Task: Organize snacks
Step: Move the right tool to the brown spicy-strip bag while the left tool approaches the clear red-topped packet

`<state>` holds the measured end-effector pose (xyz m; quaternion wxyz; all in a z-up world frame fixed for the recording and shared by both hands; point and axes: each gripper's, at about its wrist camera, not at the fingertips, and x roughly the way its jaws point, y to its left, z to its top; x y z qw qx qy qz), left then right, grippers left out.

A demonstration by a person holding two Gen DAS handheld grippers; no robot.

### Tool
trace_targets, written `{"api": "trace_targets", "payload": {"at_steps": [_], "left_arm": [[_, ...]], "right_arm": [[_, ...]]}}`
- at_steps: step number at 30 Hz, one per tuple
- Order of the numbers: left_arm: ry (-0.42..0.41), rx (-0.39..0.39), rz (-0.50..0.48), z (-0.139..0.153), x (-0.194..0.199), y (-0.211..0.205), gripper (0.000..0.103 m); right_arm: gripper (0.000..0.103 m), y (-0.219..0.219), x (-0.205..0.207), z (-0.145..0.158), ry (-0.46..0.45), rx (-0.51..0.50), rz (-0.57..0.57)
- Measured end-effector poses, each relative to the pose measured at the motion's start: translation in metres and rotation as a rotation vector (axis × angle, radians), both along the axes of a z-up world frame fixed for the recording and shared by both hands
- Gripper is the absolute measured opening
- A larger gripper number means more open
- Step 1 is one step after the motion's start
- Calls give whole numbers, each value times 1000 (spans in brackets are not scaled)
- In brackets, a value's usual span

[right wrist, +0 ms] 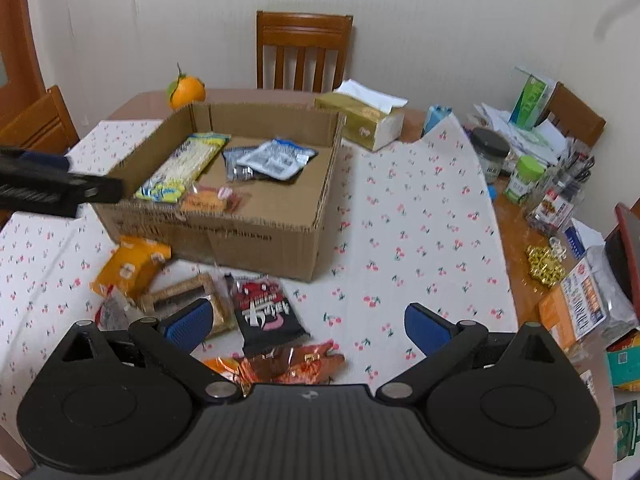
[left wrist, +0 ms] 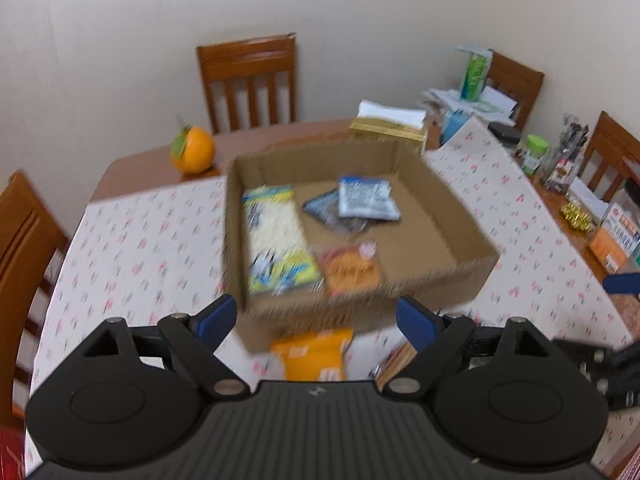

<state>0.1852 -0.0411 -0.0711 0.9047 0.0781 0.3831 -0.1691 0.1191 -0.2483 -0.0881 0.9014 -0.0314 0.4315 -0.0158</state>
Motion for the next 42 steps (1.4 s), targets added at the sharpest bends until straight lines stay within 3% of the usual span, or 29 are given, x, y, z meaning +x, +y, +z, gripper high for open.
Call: {"api": "trace_targets", "payload": {"at_steps": [9,18,29,42], "left_arm": [[110,54,63,-39,-31,28,87],[135,39,64,-50,-17,16,87],[154,63,49,-76,10,-6,87],[219,86,55,-85,-17,9,87]], "right_arm": [[103,5,4,-40,92,-13,73],[103,5,15,-66,160,-12,34],[103,-6,12,-68,164,-9,-35],[103,4,30,-72,145,-33,-8]]}}
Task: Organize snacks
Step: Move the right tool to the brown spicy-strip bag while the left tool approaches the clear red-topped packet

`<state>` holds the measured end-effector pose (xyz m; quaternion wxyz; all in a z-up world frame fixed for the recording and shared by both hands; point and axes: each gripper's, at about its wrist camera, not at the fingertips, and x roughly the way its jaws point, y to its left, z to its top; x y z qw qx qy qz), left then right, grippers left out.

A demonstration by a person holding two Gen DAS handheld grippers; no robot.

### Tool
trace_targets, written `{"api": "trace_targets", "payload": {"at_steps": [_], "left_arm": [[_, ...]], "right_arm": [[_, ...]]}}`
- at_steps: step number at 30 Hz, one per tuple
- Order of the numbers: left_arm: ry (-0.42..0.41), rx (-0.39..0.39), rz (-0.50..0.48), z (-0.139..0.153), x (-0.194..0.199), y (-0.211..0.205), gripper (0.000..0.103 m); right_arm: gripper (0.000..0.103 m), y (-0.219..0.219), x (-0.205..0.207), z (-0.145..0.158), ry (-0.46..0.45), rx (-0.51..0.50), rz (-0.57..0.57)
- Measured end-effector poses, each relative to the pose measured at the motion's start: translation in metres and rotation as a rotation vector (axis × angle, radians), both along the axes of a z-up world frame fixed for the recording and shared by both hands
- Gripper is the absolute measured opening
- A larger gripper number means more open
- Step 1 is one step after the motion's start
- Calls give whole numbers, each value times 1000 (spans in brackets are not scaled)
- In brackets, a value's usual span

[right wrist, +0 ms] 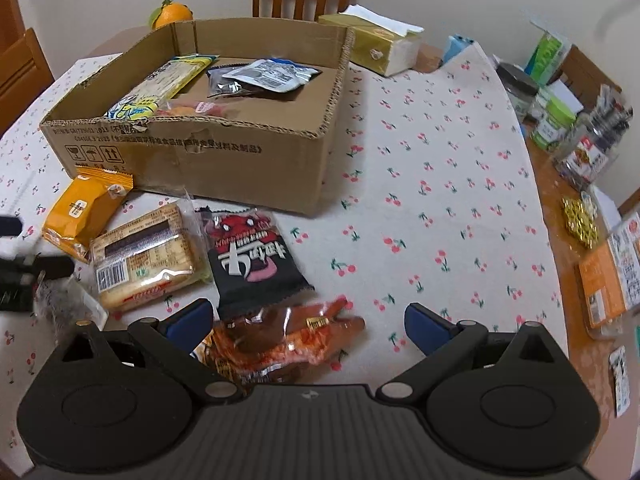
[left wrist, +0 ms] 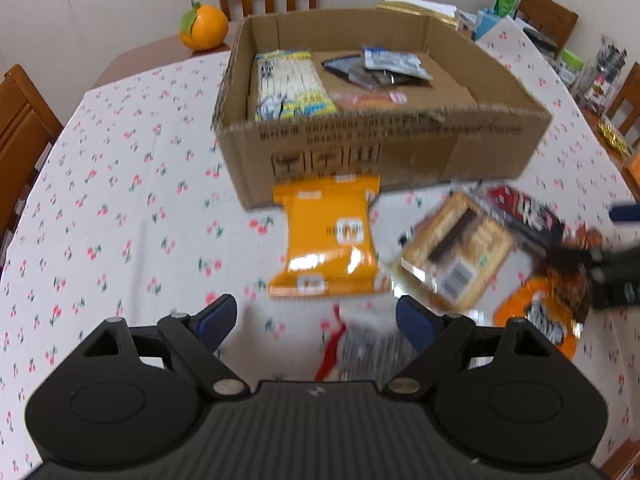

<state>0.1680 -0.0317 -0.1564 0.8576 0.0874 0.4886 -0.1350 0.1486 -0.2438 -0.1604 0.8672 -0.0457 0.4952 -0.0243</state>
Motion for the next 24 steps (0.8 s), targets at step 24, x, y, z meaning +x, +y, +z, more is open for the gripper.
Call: {"api": "trace_targets", "payload": {"at_steps": [24], "left_arm": [[2,62,-39,-15,-1,-12,87]], "right_arm": [[103,11,-18,-21,64,-148,47]]}}
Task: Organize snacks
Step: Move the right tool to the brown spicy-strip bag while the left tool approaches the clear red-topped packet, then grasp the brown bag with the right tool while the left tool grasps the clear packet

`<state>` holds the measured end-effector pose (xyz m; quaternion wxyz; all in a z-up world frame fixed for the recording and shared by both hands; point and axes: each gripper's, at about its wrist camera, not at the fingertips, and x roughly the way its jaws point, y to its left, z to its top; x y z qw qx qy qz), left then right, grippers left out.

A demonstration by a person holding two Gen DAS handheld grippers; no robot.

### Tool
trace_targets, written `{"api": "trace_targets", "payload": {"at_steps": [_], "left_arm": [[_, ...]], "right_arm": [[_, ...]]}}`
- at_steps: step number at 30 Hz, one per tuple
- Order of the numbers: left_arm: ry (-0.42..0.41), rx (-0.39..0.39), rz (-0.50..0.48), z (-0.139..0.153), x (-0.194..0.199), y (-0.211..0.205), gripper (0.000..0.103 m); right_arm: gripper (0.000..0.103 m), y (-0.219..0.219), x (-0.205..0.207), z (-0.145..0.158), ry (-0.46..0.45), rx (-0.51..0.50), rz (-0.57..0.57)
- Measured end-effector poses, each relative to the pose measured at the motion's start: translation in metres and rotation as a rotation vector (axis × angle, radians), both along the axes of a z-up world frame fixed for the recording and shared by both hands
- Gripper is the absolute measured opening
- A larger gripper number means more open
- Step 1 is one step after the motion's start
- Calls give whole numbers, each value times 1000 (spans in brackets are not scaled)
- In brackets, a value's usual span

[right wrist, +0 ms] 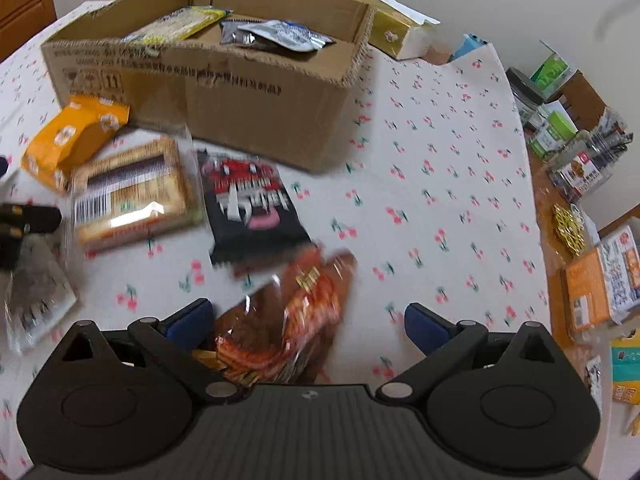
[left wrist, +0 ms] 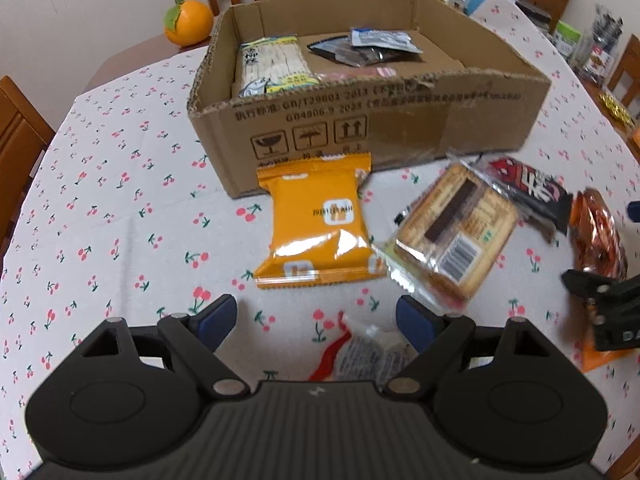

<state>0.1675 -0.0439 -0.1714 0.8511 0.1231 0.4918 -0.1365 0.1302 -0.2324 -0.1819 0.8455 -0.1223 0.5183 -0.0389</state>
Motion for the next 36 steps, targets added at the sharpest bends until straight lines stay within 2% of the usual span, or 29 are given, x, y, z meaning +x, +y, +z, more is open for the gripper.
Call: {"api": "trace_targets", "payload": {"at_steps": [3,9,14,20,25,28,31,34,36], "left_arm": [[9,11,-7,1,-7,5,87],[35,18,-7,5,-23,17,87],[52,-32,-1,12,-41,23,87],[63,-40,35,7,-57,32,88],[31,-27,62,12,-66,44,88],[14,-73,30,17,-65,38,88],[6,-81,9,13,-65,26,88],[34,-71,12,3,-66,21,88],[18,-53,8,-1,-70,19,94]], "right_arm": [[103,-8,-13,1,6,-5,-9],[103,-26,-21,0,15,67,-38],[103,-26,-20,-3,21,131,-18],[103,-34,-21,-6,20,206,-29],[103,-43,-25,-6,16,211,-11],[103,-45,-26,-6,10,211,-3],[103,-45,-27,-6,5,213,1],[103,-45,-29,-7,-11,214,14],[103,-46,-32,-7,-26,214,23]]}}
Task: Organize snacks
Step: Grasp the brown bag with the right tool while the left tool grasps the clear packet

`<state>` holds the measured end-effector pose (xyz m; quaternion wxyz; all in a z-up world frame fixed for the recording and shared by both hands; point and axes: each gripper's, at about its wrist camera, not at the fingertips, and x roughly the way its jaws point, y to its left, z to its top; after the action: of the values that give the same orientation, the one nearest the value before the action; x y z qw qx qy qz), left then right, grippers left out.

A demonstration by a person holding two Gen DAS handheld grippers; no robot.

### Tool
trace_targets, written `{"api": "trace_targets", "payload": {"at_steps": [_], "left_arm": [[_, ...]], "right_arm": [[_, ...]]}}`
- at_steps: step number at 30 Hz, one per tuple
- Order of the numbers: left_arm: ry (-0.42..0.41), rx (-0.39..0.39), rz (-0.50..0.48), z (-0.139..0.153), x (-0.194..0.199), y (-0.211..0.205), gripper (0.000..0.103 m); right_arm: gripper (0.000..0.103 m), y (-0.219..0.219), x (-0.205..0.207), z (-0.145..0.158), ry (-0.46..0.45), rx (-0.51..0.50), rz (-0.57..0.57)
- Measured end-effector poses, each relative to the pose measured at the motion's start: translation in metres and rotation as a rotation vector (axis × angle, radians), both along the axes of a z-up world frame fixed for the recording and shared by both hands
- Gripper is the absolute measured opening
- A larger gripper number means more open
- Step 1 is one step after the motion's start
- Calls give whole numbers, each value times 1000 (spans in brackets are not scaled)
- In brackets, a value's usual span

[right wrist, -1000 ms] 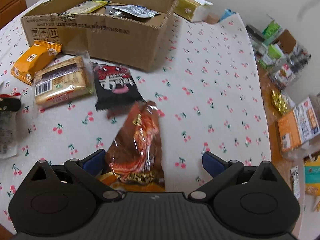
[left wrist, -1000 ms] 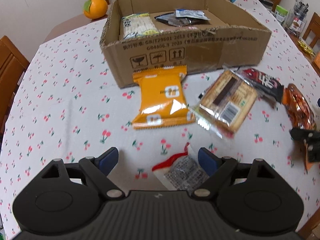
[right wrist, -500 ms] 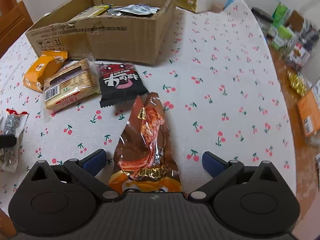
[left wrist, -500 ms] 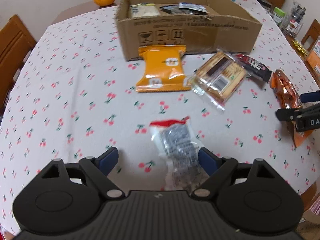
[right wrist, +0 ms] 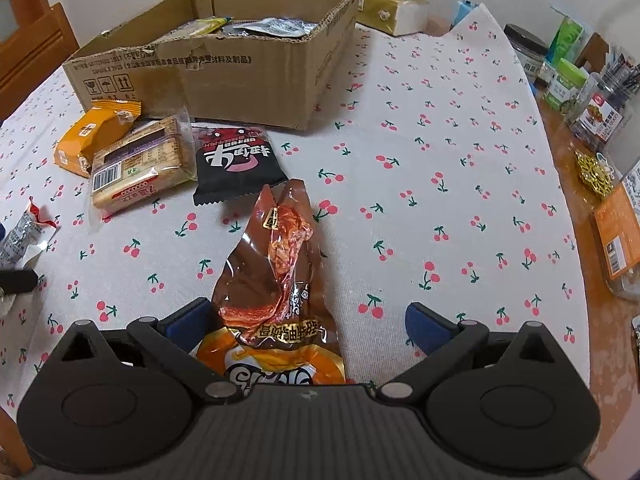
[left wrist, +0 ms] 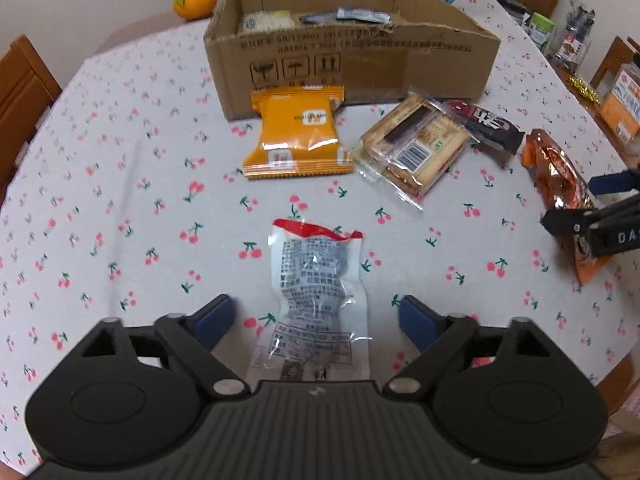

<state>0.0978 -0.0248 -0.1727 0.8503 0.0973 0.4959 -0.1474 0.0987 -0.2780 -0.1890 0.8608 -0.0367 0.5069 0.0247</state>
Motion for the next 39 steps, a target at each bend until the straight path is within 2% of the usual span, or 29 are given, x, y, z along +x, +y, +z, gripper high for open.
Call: {"api": "trace_targets", "payload": {"at_steps": [3,8,12,15,17,20,26,30,33,35,39], "left_arm": [[6,-4,28,-3,2,1,102],[1,-17,39,-5,4,2,103],[5,-14,40,-5,6,2,103],[-2,-18,34,-4,3,1,99],[-9,-24,18,-1,2,0,87],[-19,-28,-10,2,-2,-4,77],[-54,-44,-50,0,-6,1,77],[-61,-49,-73,0,-4,6,77],[-61,-49,-79,1,-3,7,73],[-63,-51,-79,2,-4,9,68],[-66,-55,-89,3,-4,11,66]], "right_arm": [[103,0,-5,-1,-27,1,6],[103,5,0,2,13,4,-6],[103,17,1,0,-4,-3,14],[103,18,1,0,-13,2,7],[103,17,0,0,-16,2,12],[103,17,1,0,-17,2,13],[103,17,-1,0,-21,2,15],[93,19,-1,3,-27,4,25],[86,22,0,6,-31,1,22],[85,23,0,7,-34,-6,22],[83,26,1,10,-44,-8,21]]}}
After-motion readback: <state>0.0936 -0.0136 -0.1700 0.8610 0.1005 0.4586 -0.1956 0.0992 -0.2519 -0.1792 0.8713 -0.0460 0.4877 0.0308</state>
